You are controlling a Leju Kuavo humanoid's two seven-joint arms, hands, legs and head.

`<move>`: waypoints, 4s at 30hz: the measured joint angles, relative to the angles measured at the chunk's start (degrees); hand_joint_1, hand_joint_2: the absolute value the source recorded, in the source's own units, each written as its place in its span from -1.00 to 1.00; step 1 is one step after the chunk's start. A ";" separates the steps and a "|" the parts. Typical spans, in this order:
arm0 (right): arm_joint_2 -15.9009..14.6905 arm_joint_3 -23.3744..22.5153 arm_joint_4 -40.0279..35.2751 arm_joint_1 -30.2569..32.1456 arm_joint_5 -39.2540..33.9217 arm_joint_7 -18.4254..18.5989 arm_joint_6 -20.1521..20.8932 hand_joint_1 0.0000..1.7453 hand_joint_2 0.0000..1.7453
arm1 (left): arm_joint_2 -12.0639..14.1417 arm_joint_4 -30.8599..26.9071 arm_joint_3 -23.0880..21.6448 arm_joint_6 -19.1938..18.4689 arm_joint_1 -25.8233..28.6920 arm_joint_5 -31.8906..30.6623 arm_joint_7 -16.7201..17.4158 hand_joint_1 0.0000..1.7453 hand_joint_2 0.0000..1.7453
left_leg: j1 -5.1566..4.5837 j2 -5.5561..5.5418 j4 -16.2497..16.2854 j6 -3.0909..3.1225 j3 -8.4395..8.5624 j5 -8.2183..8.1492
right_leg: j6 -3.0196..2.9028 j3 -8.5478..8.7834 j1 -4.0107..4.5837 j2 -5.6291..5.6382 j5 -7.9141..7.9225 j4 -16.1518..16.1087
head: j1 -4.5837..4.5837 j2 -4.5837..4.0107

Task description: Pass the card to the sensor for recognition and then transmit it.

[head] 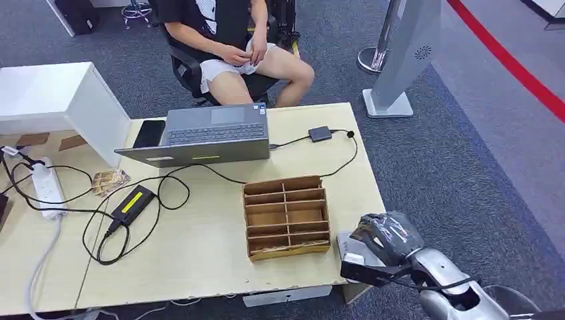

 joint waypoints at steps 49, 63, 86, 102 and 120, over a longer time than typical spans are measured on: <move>36.70 14.99 57.00 -61.54 -12.65 5.16 8.12 1.00 1.00 | -0.98 0.02 -6.75 -4.31 -6.26 -7.87 1.81 -1.00 1.00 | 0.03 0.02 0.01 -0.24 0.01 0.38 | -0.20 -0.13 0.01 0.12 0.21 0.26 | 0.00 0.00; 37.46 6.84 45.45 -56.18 -18.71 0.79 -0.40 -1.00 1.00 | -1.14 0.02 -7.54 -3.85 -5.58 -5.37 1.53 -1.00 1.00 | 0.03 0.04 0.00 -0.24 -0.04 0.37 | -0.20 -0.20 0.01 0.14 0.21 0.26 | 0.00 -0.02; 20.94 3.33 -6.38 -9.03 -36.09 -21.55 4.99 -1.00 1.00 | -0.13 0.07 -4.94 0.20 -0.55 1.42 -1.05 -1.00 1.00 | 0.03 0.00 0.00 -0.15 -0.05 0.06 | -0.08 -0.12 0.01 0.03 0.02 0.12 | 0.02 -0.02; 19.60 2.21 -8.85 3.26 -12.85 -18.40 -12.55 -1.00 1.00 | -0.22 0.07 -3.21 1.51 -0.04 1.55 -1.03 -1.00 1.00 | 0.03 0.02 -0.01 -0.14 -0.03 0.06 | -0.08 -0.10 0.01 0.05 0.01 0.13 | 0.00 -0.02; 20.21 10.34 6.53 2.59 3.63 -6.51 -21.64 -1.00 1.00 | -0.33 0.07 -3.17 1.27 -1.13 -0.57 0.65 -1.00 1.00 | 0.03 0.02 -0.01 -0.14 -0.01 0.06 | -0.09 -0.08 0.01 0.04 0.01 0.13 | 0.00 0.00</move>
